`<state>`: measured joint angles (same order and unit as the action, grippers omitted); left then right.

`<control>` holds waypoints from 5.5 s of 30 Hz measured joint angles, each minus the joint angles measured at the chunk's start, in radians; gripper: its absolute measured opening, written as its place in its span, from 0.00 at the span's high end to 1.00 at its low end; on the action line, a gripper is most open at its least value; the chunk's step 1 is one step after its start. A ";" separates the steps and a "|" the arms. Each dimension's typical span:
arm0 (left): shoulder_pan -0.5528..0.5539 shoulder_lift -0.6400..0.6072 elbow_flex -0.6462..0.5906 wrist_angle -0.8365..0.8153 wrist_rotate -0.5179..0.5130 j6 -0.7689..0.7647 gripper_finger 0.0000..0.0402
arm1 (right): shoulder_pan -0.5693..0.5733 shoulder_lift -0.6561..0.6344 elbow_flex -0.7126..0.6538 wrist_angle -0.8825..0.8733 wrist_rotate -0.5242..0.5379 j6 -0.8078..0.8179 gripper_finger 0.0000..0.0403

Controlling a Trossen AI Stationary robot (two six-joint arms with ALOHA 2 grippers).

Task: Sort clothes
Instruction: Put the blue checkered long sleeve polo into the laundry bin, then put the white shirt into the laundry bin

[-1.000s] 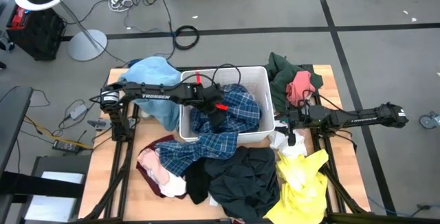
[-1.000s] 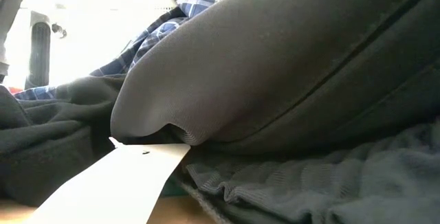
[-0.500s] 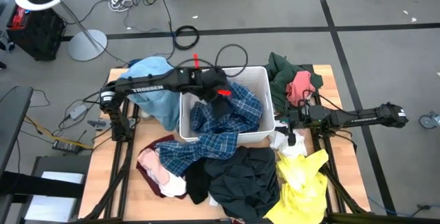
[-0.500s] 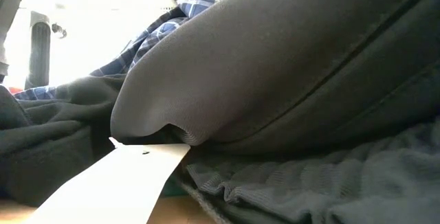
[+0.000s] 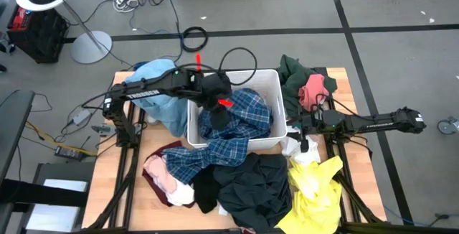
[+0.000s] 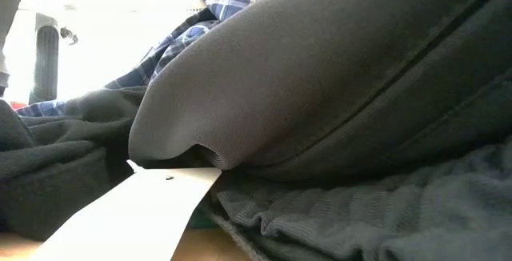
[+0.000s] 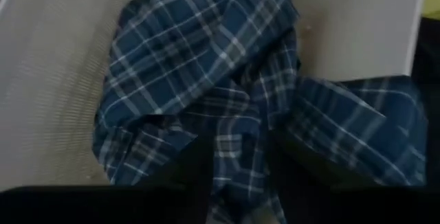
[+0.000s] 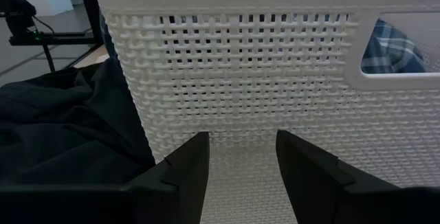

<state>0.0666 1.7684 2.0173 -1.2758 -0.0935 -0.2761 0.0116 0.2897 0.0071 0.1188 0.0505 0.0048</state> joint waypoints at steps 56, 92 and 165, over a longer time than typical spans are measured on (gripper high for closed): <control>-0.618 -0.449 -1.419 0.880 -0.271 -0.677 0.97 | 0.000 0.000 0.003 0.016 0.000 0.000 0.57; 0.039 -0.427 -0.434 0.798 -0.326 0.243 1.00 | 0.000 0.000 0.004 0.015 0.000 0.000 0.57; -0.324 -0.631 -0.847 0.670 -0.169 -0.001 0.66 | 0.000 0.000 0.004 0.023 0.000 0.000 0.57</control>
<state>-0.2572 1.1370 1.1702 -0.6054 -0.2621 -0.2775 0.0116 0.2895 0.0113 0.1423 0.0509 0.0048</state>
